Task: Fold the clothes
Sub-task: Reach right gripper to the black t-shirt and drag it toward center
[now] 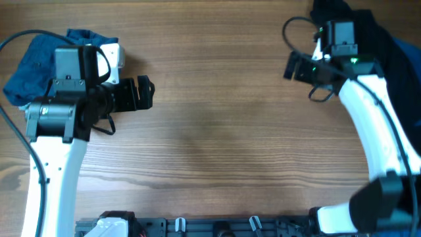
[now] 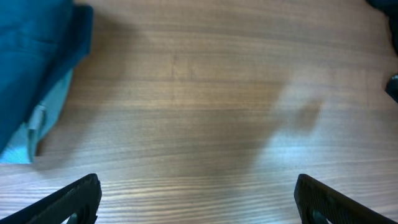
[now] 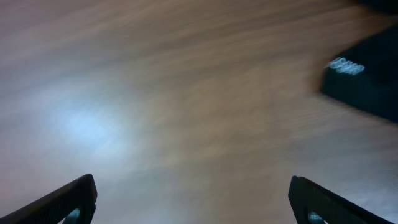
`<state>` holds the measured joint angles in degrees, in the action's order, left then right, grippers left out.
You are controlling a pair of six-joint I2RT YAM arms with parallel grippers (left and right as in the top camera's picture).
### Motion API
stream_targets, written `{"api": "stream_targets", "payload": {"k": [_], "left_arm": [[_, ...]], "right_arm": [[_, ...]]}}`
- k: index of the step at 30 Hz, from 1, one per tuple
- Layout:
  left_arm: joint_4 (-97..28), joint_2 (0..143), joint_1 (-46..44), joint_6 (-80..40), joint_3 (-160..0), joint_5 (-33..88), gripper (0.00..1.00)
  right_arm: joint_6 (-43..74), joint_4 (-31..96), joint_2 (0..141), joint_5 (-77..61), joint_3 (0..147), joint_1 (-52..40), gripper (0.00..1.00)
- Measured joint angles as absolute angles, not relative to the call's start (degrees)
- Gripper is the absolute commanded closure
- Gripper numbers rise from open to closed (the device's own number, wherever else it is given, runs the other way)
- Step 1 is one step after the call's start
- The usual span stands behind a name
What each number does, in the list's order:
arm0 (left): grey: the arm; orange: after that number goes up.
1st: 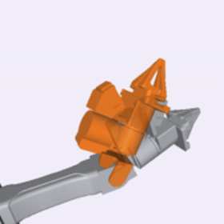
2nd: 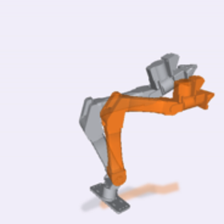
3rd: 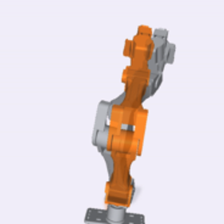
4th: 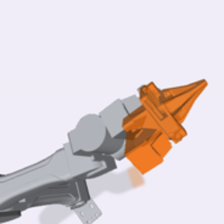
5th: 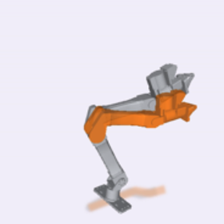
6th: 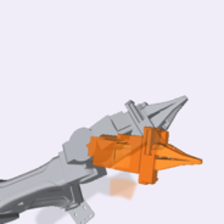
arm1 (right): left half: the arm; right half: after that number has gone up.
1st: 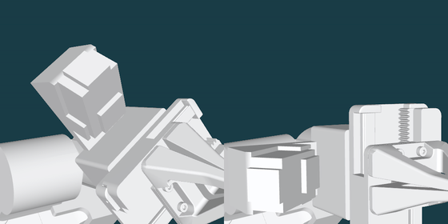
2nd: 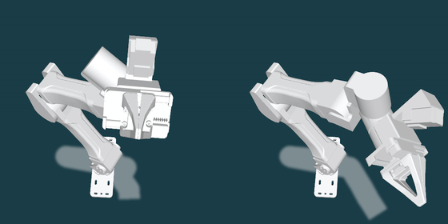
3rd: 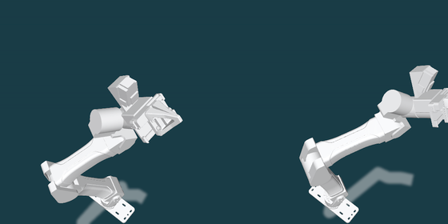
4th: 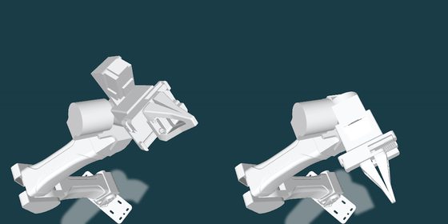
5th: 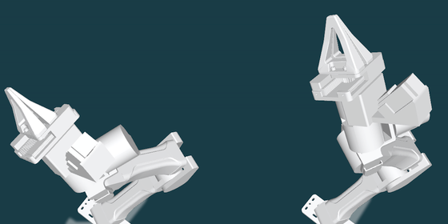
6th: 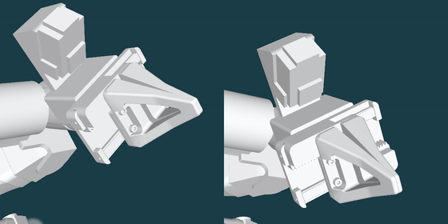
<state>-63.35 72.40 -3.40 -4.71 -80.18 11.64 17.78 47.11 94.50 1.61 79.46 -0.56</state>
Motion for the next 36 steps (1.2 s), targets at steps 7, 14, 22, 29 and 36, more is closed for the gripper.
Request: {"api": "stream_targets", "payload": {"k": [7, 14, 22, 29, 36], "left_arm": [[-64.07, 73.17, -3.4, -4.82, -80.55, 14.41, 0.02], [-62.74, 73.19, -3.4, -5.04, -80.64, 14.92, 0.04], [-61.28, 73.19, -3.4, -5.06, -80.64, 14.92, 0.01], [-61.28, 73.19, -3.4, -5.04, -80.64, 14.94, 0.0], [-61.23, 73.19, -3.4, -5.04, -80.64, 14.92, 0.0]], "right_arm": [[19.68, 36.36, 104.01, 2.61, 79.66, 13.87, 0.1], [22.92, 29.63, 112.77, 2.63, 79.68, 16.43, 0.17], [24.21, 27.18, 119.28, 3.84, 79.68, 16.38, 0.91], [24.21, 33.69, 119.24, 3.11, 80.09, 15.94, 0.96], [22.22, 42.68, 110.26, -3.44, 80.09, 4.56, 0.96]]}}
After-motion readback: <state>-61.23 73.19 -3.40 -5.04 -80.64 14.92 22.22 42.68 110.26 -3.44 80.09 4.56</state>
